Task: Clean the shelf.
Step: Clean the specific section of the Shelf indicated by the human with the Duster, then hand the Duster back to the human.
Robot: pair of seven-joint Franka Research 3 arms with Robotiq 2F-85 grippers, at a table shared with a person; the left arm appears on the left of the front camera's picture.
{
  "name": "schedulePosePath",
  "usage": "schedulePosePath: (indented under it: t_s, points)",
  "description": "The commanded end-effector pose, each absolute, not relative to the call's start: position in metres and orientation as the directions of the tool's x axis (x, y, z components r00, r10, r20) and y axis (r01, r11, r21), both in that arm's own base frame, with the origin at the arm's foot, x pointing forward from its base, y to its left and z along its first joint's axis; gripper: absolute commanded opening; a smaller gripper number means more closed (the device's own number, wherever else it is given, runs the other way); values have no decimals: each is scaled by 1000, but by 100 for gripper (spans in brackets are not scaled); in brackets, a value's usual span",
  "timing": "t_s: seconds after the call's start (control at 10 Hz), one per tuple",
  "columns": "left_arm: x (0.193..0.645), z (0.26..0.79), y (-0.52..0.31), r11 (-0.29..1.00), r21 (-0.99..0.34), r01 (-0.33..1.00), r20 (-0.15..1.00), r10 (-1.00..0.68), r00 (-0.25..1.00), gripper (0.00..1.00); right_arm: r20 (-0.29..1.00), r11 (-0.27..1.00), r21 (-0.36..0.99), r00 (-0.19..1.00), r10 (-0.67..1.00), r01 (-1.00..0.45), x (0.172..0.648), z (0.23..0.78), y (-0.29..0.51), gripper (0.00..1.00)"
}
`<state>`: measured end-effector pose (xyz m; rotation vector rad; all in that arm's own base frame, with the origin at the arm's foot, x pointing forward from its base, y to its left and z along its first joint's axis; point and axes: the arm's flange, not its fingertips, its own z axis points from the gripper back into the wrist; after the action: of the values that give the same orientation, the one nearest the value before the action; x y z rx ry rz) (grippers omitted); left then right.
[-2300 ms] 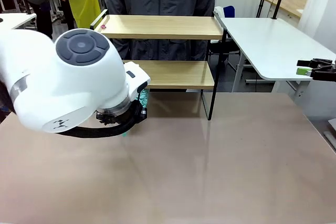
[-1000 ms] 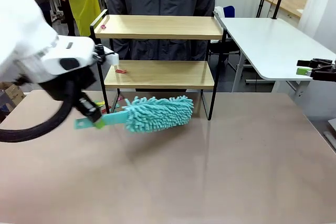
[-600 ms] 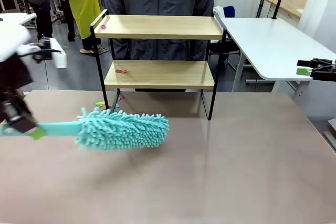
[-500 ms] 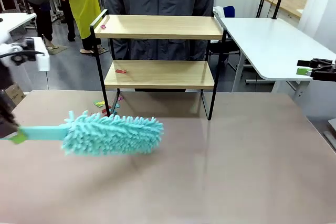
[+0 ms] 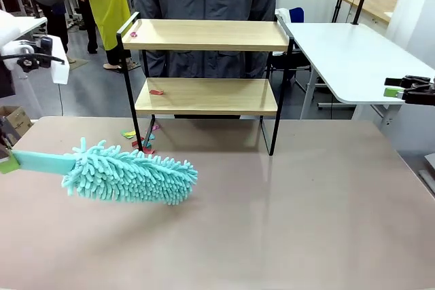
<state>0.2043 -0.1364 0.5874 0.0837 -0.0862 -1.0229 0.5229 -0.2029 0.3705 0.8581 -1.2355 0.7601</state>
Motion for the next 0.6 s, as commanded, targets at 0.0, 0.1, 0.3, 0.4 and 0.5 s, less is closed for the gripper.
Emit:
schedulePosePath:
  t_s: [0.0,0.1,0.3,0.4,0.5]
  points:
    - [196,583,-125,530,95,843,60,-848,526,13,985,483,130,167,33,-866,523,374,-201,100]
    - [196,583,-125,530,95,843,60,-848,526,13,985,483,130,167,33,-866,523,374,-201,100]
    - [196,583,-125,530,95,843,60,-848,526,13,985,483,130,167,33,-866,523,374,-201,100]
    - [196,583,-125,530,95,843,60,-848,526,13,985,483,130,167,33,-866,523,374,-201,100]
    - [196,583,-125,530,95,843,60,-848,526,13,985,483,130,167,33,-866,523,374,-201,100]
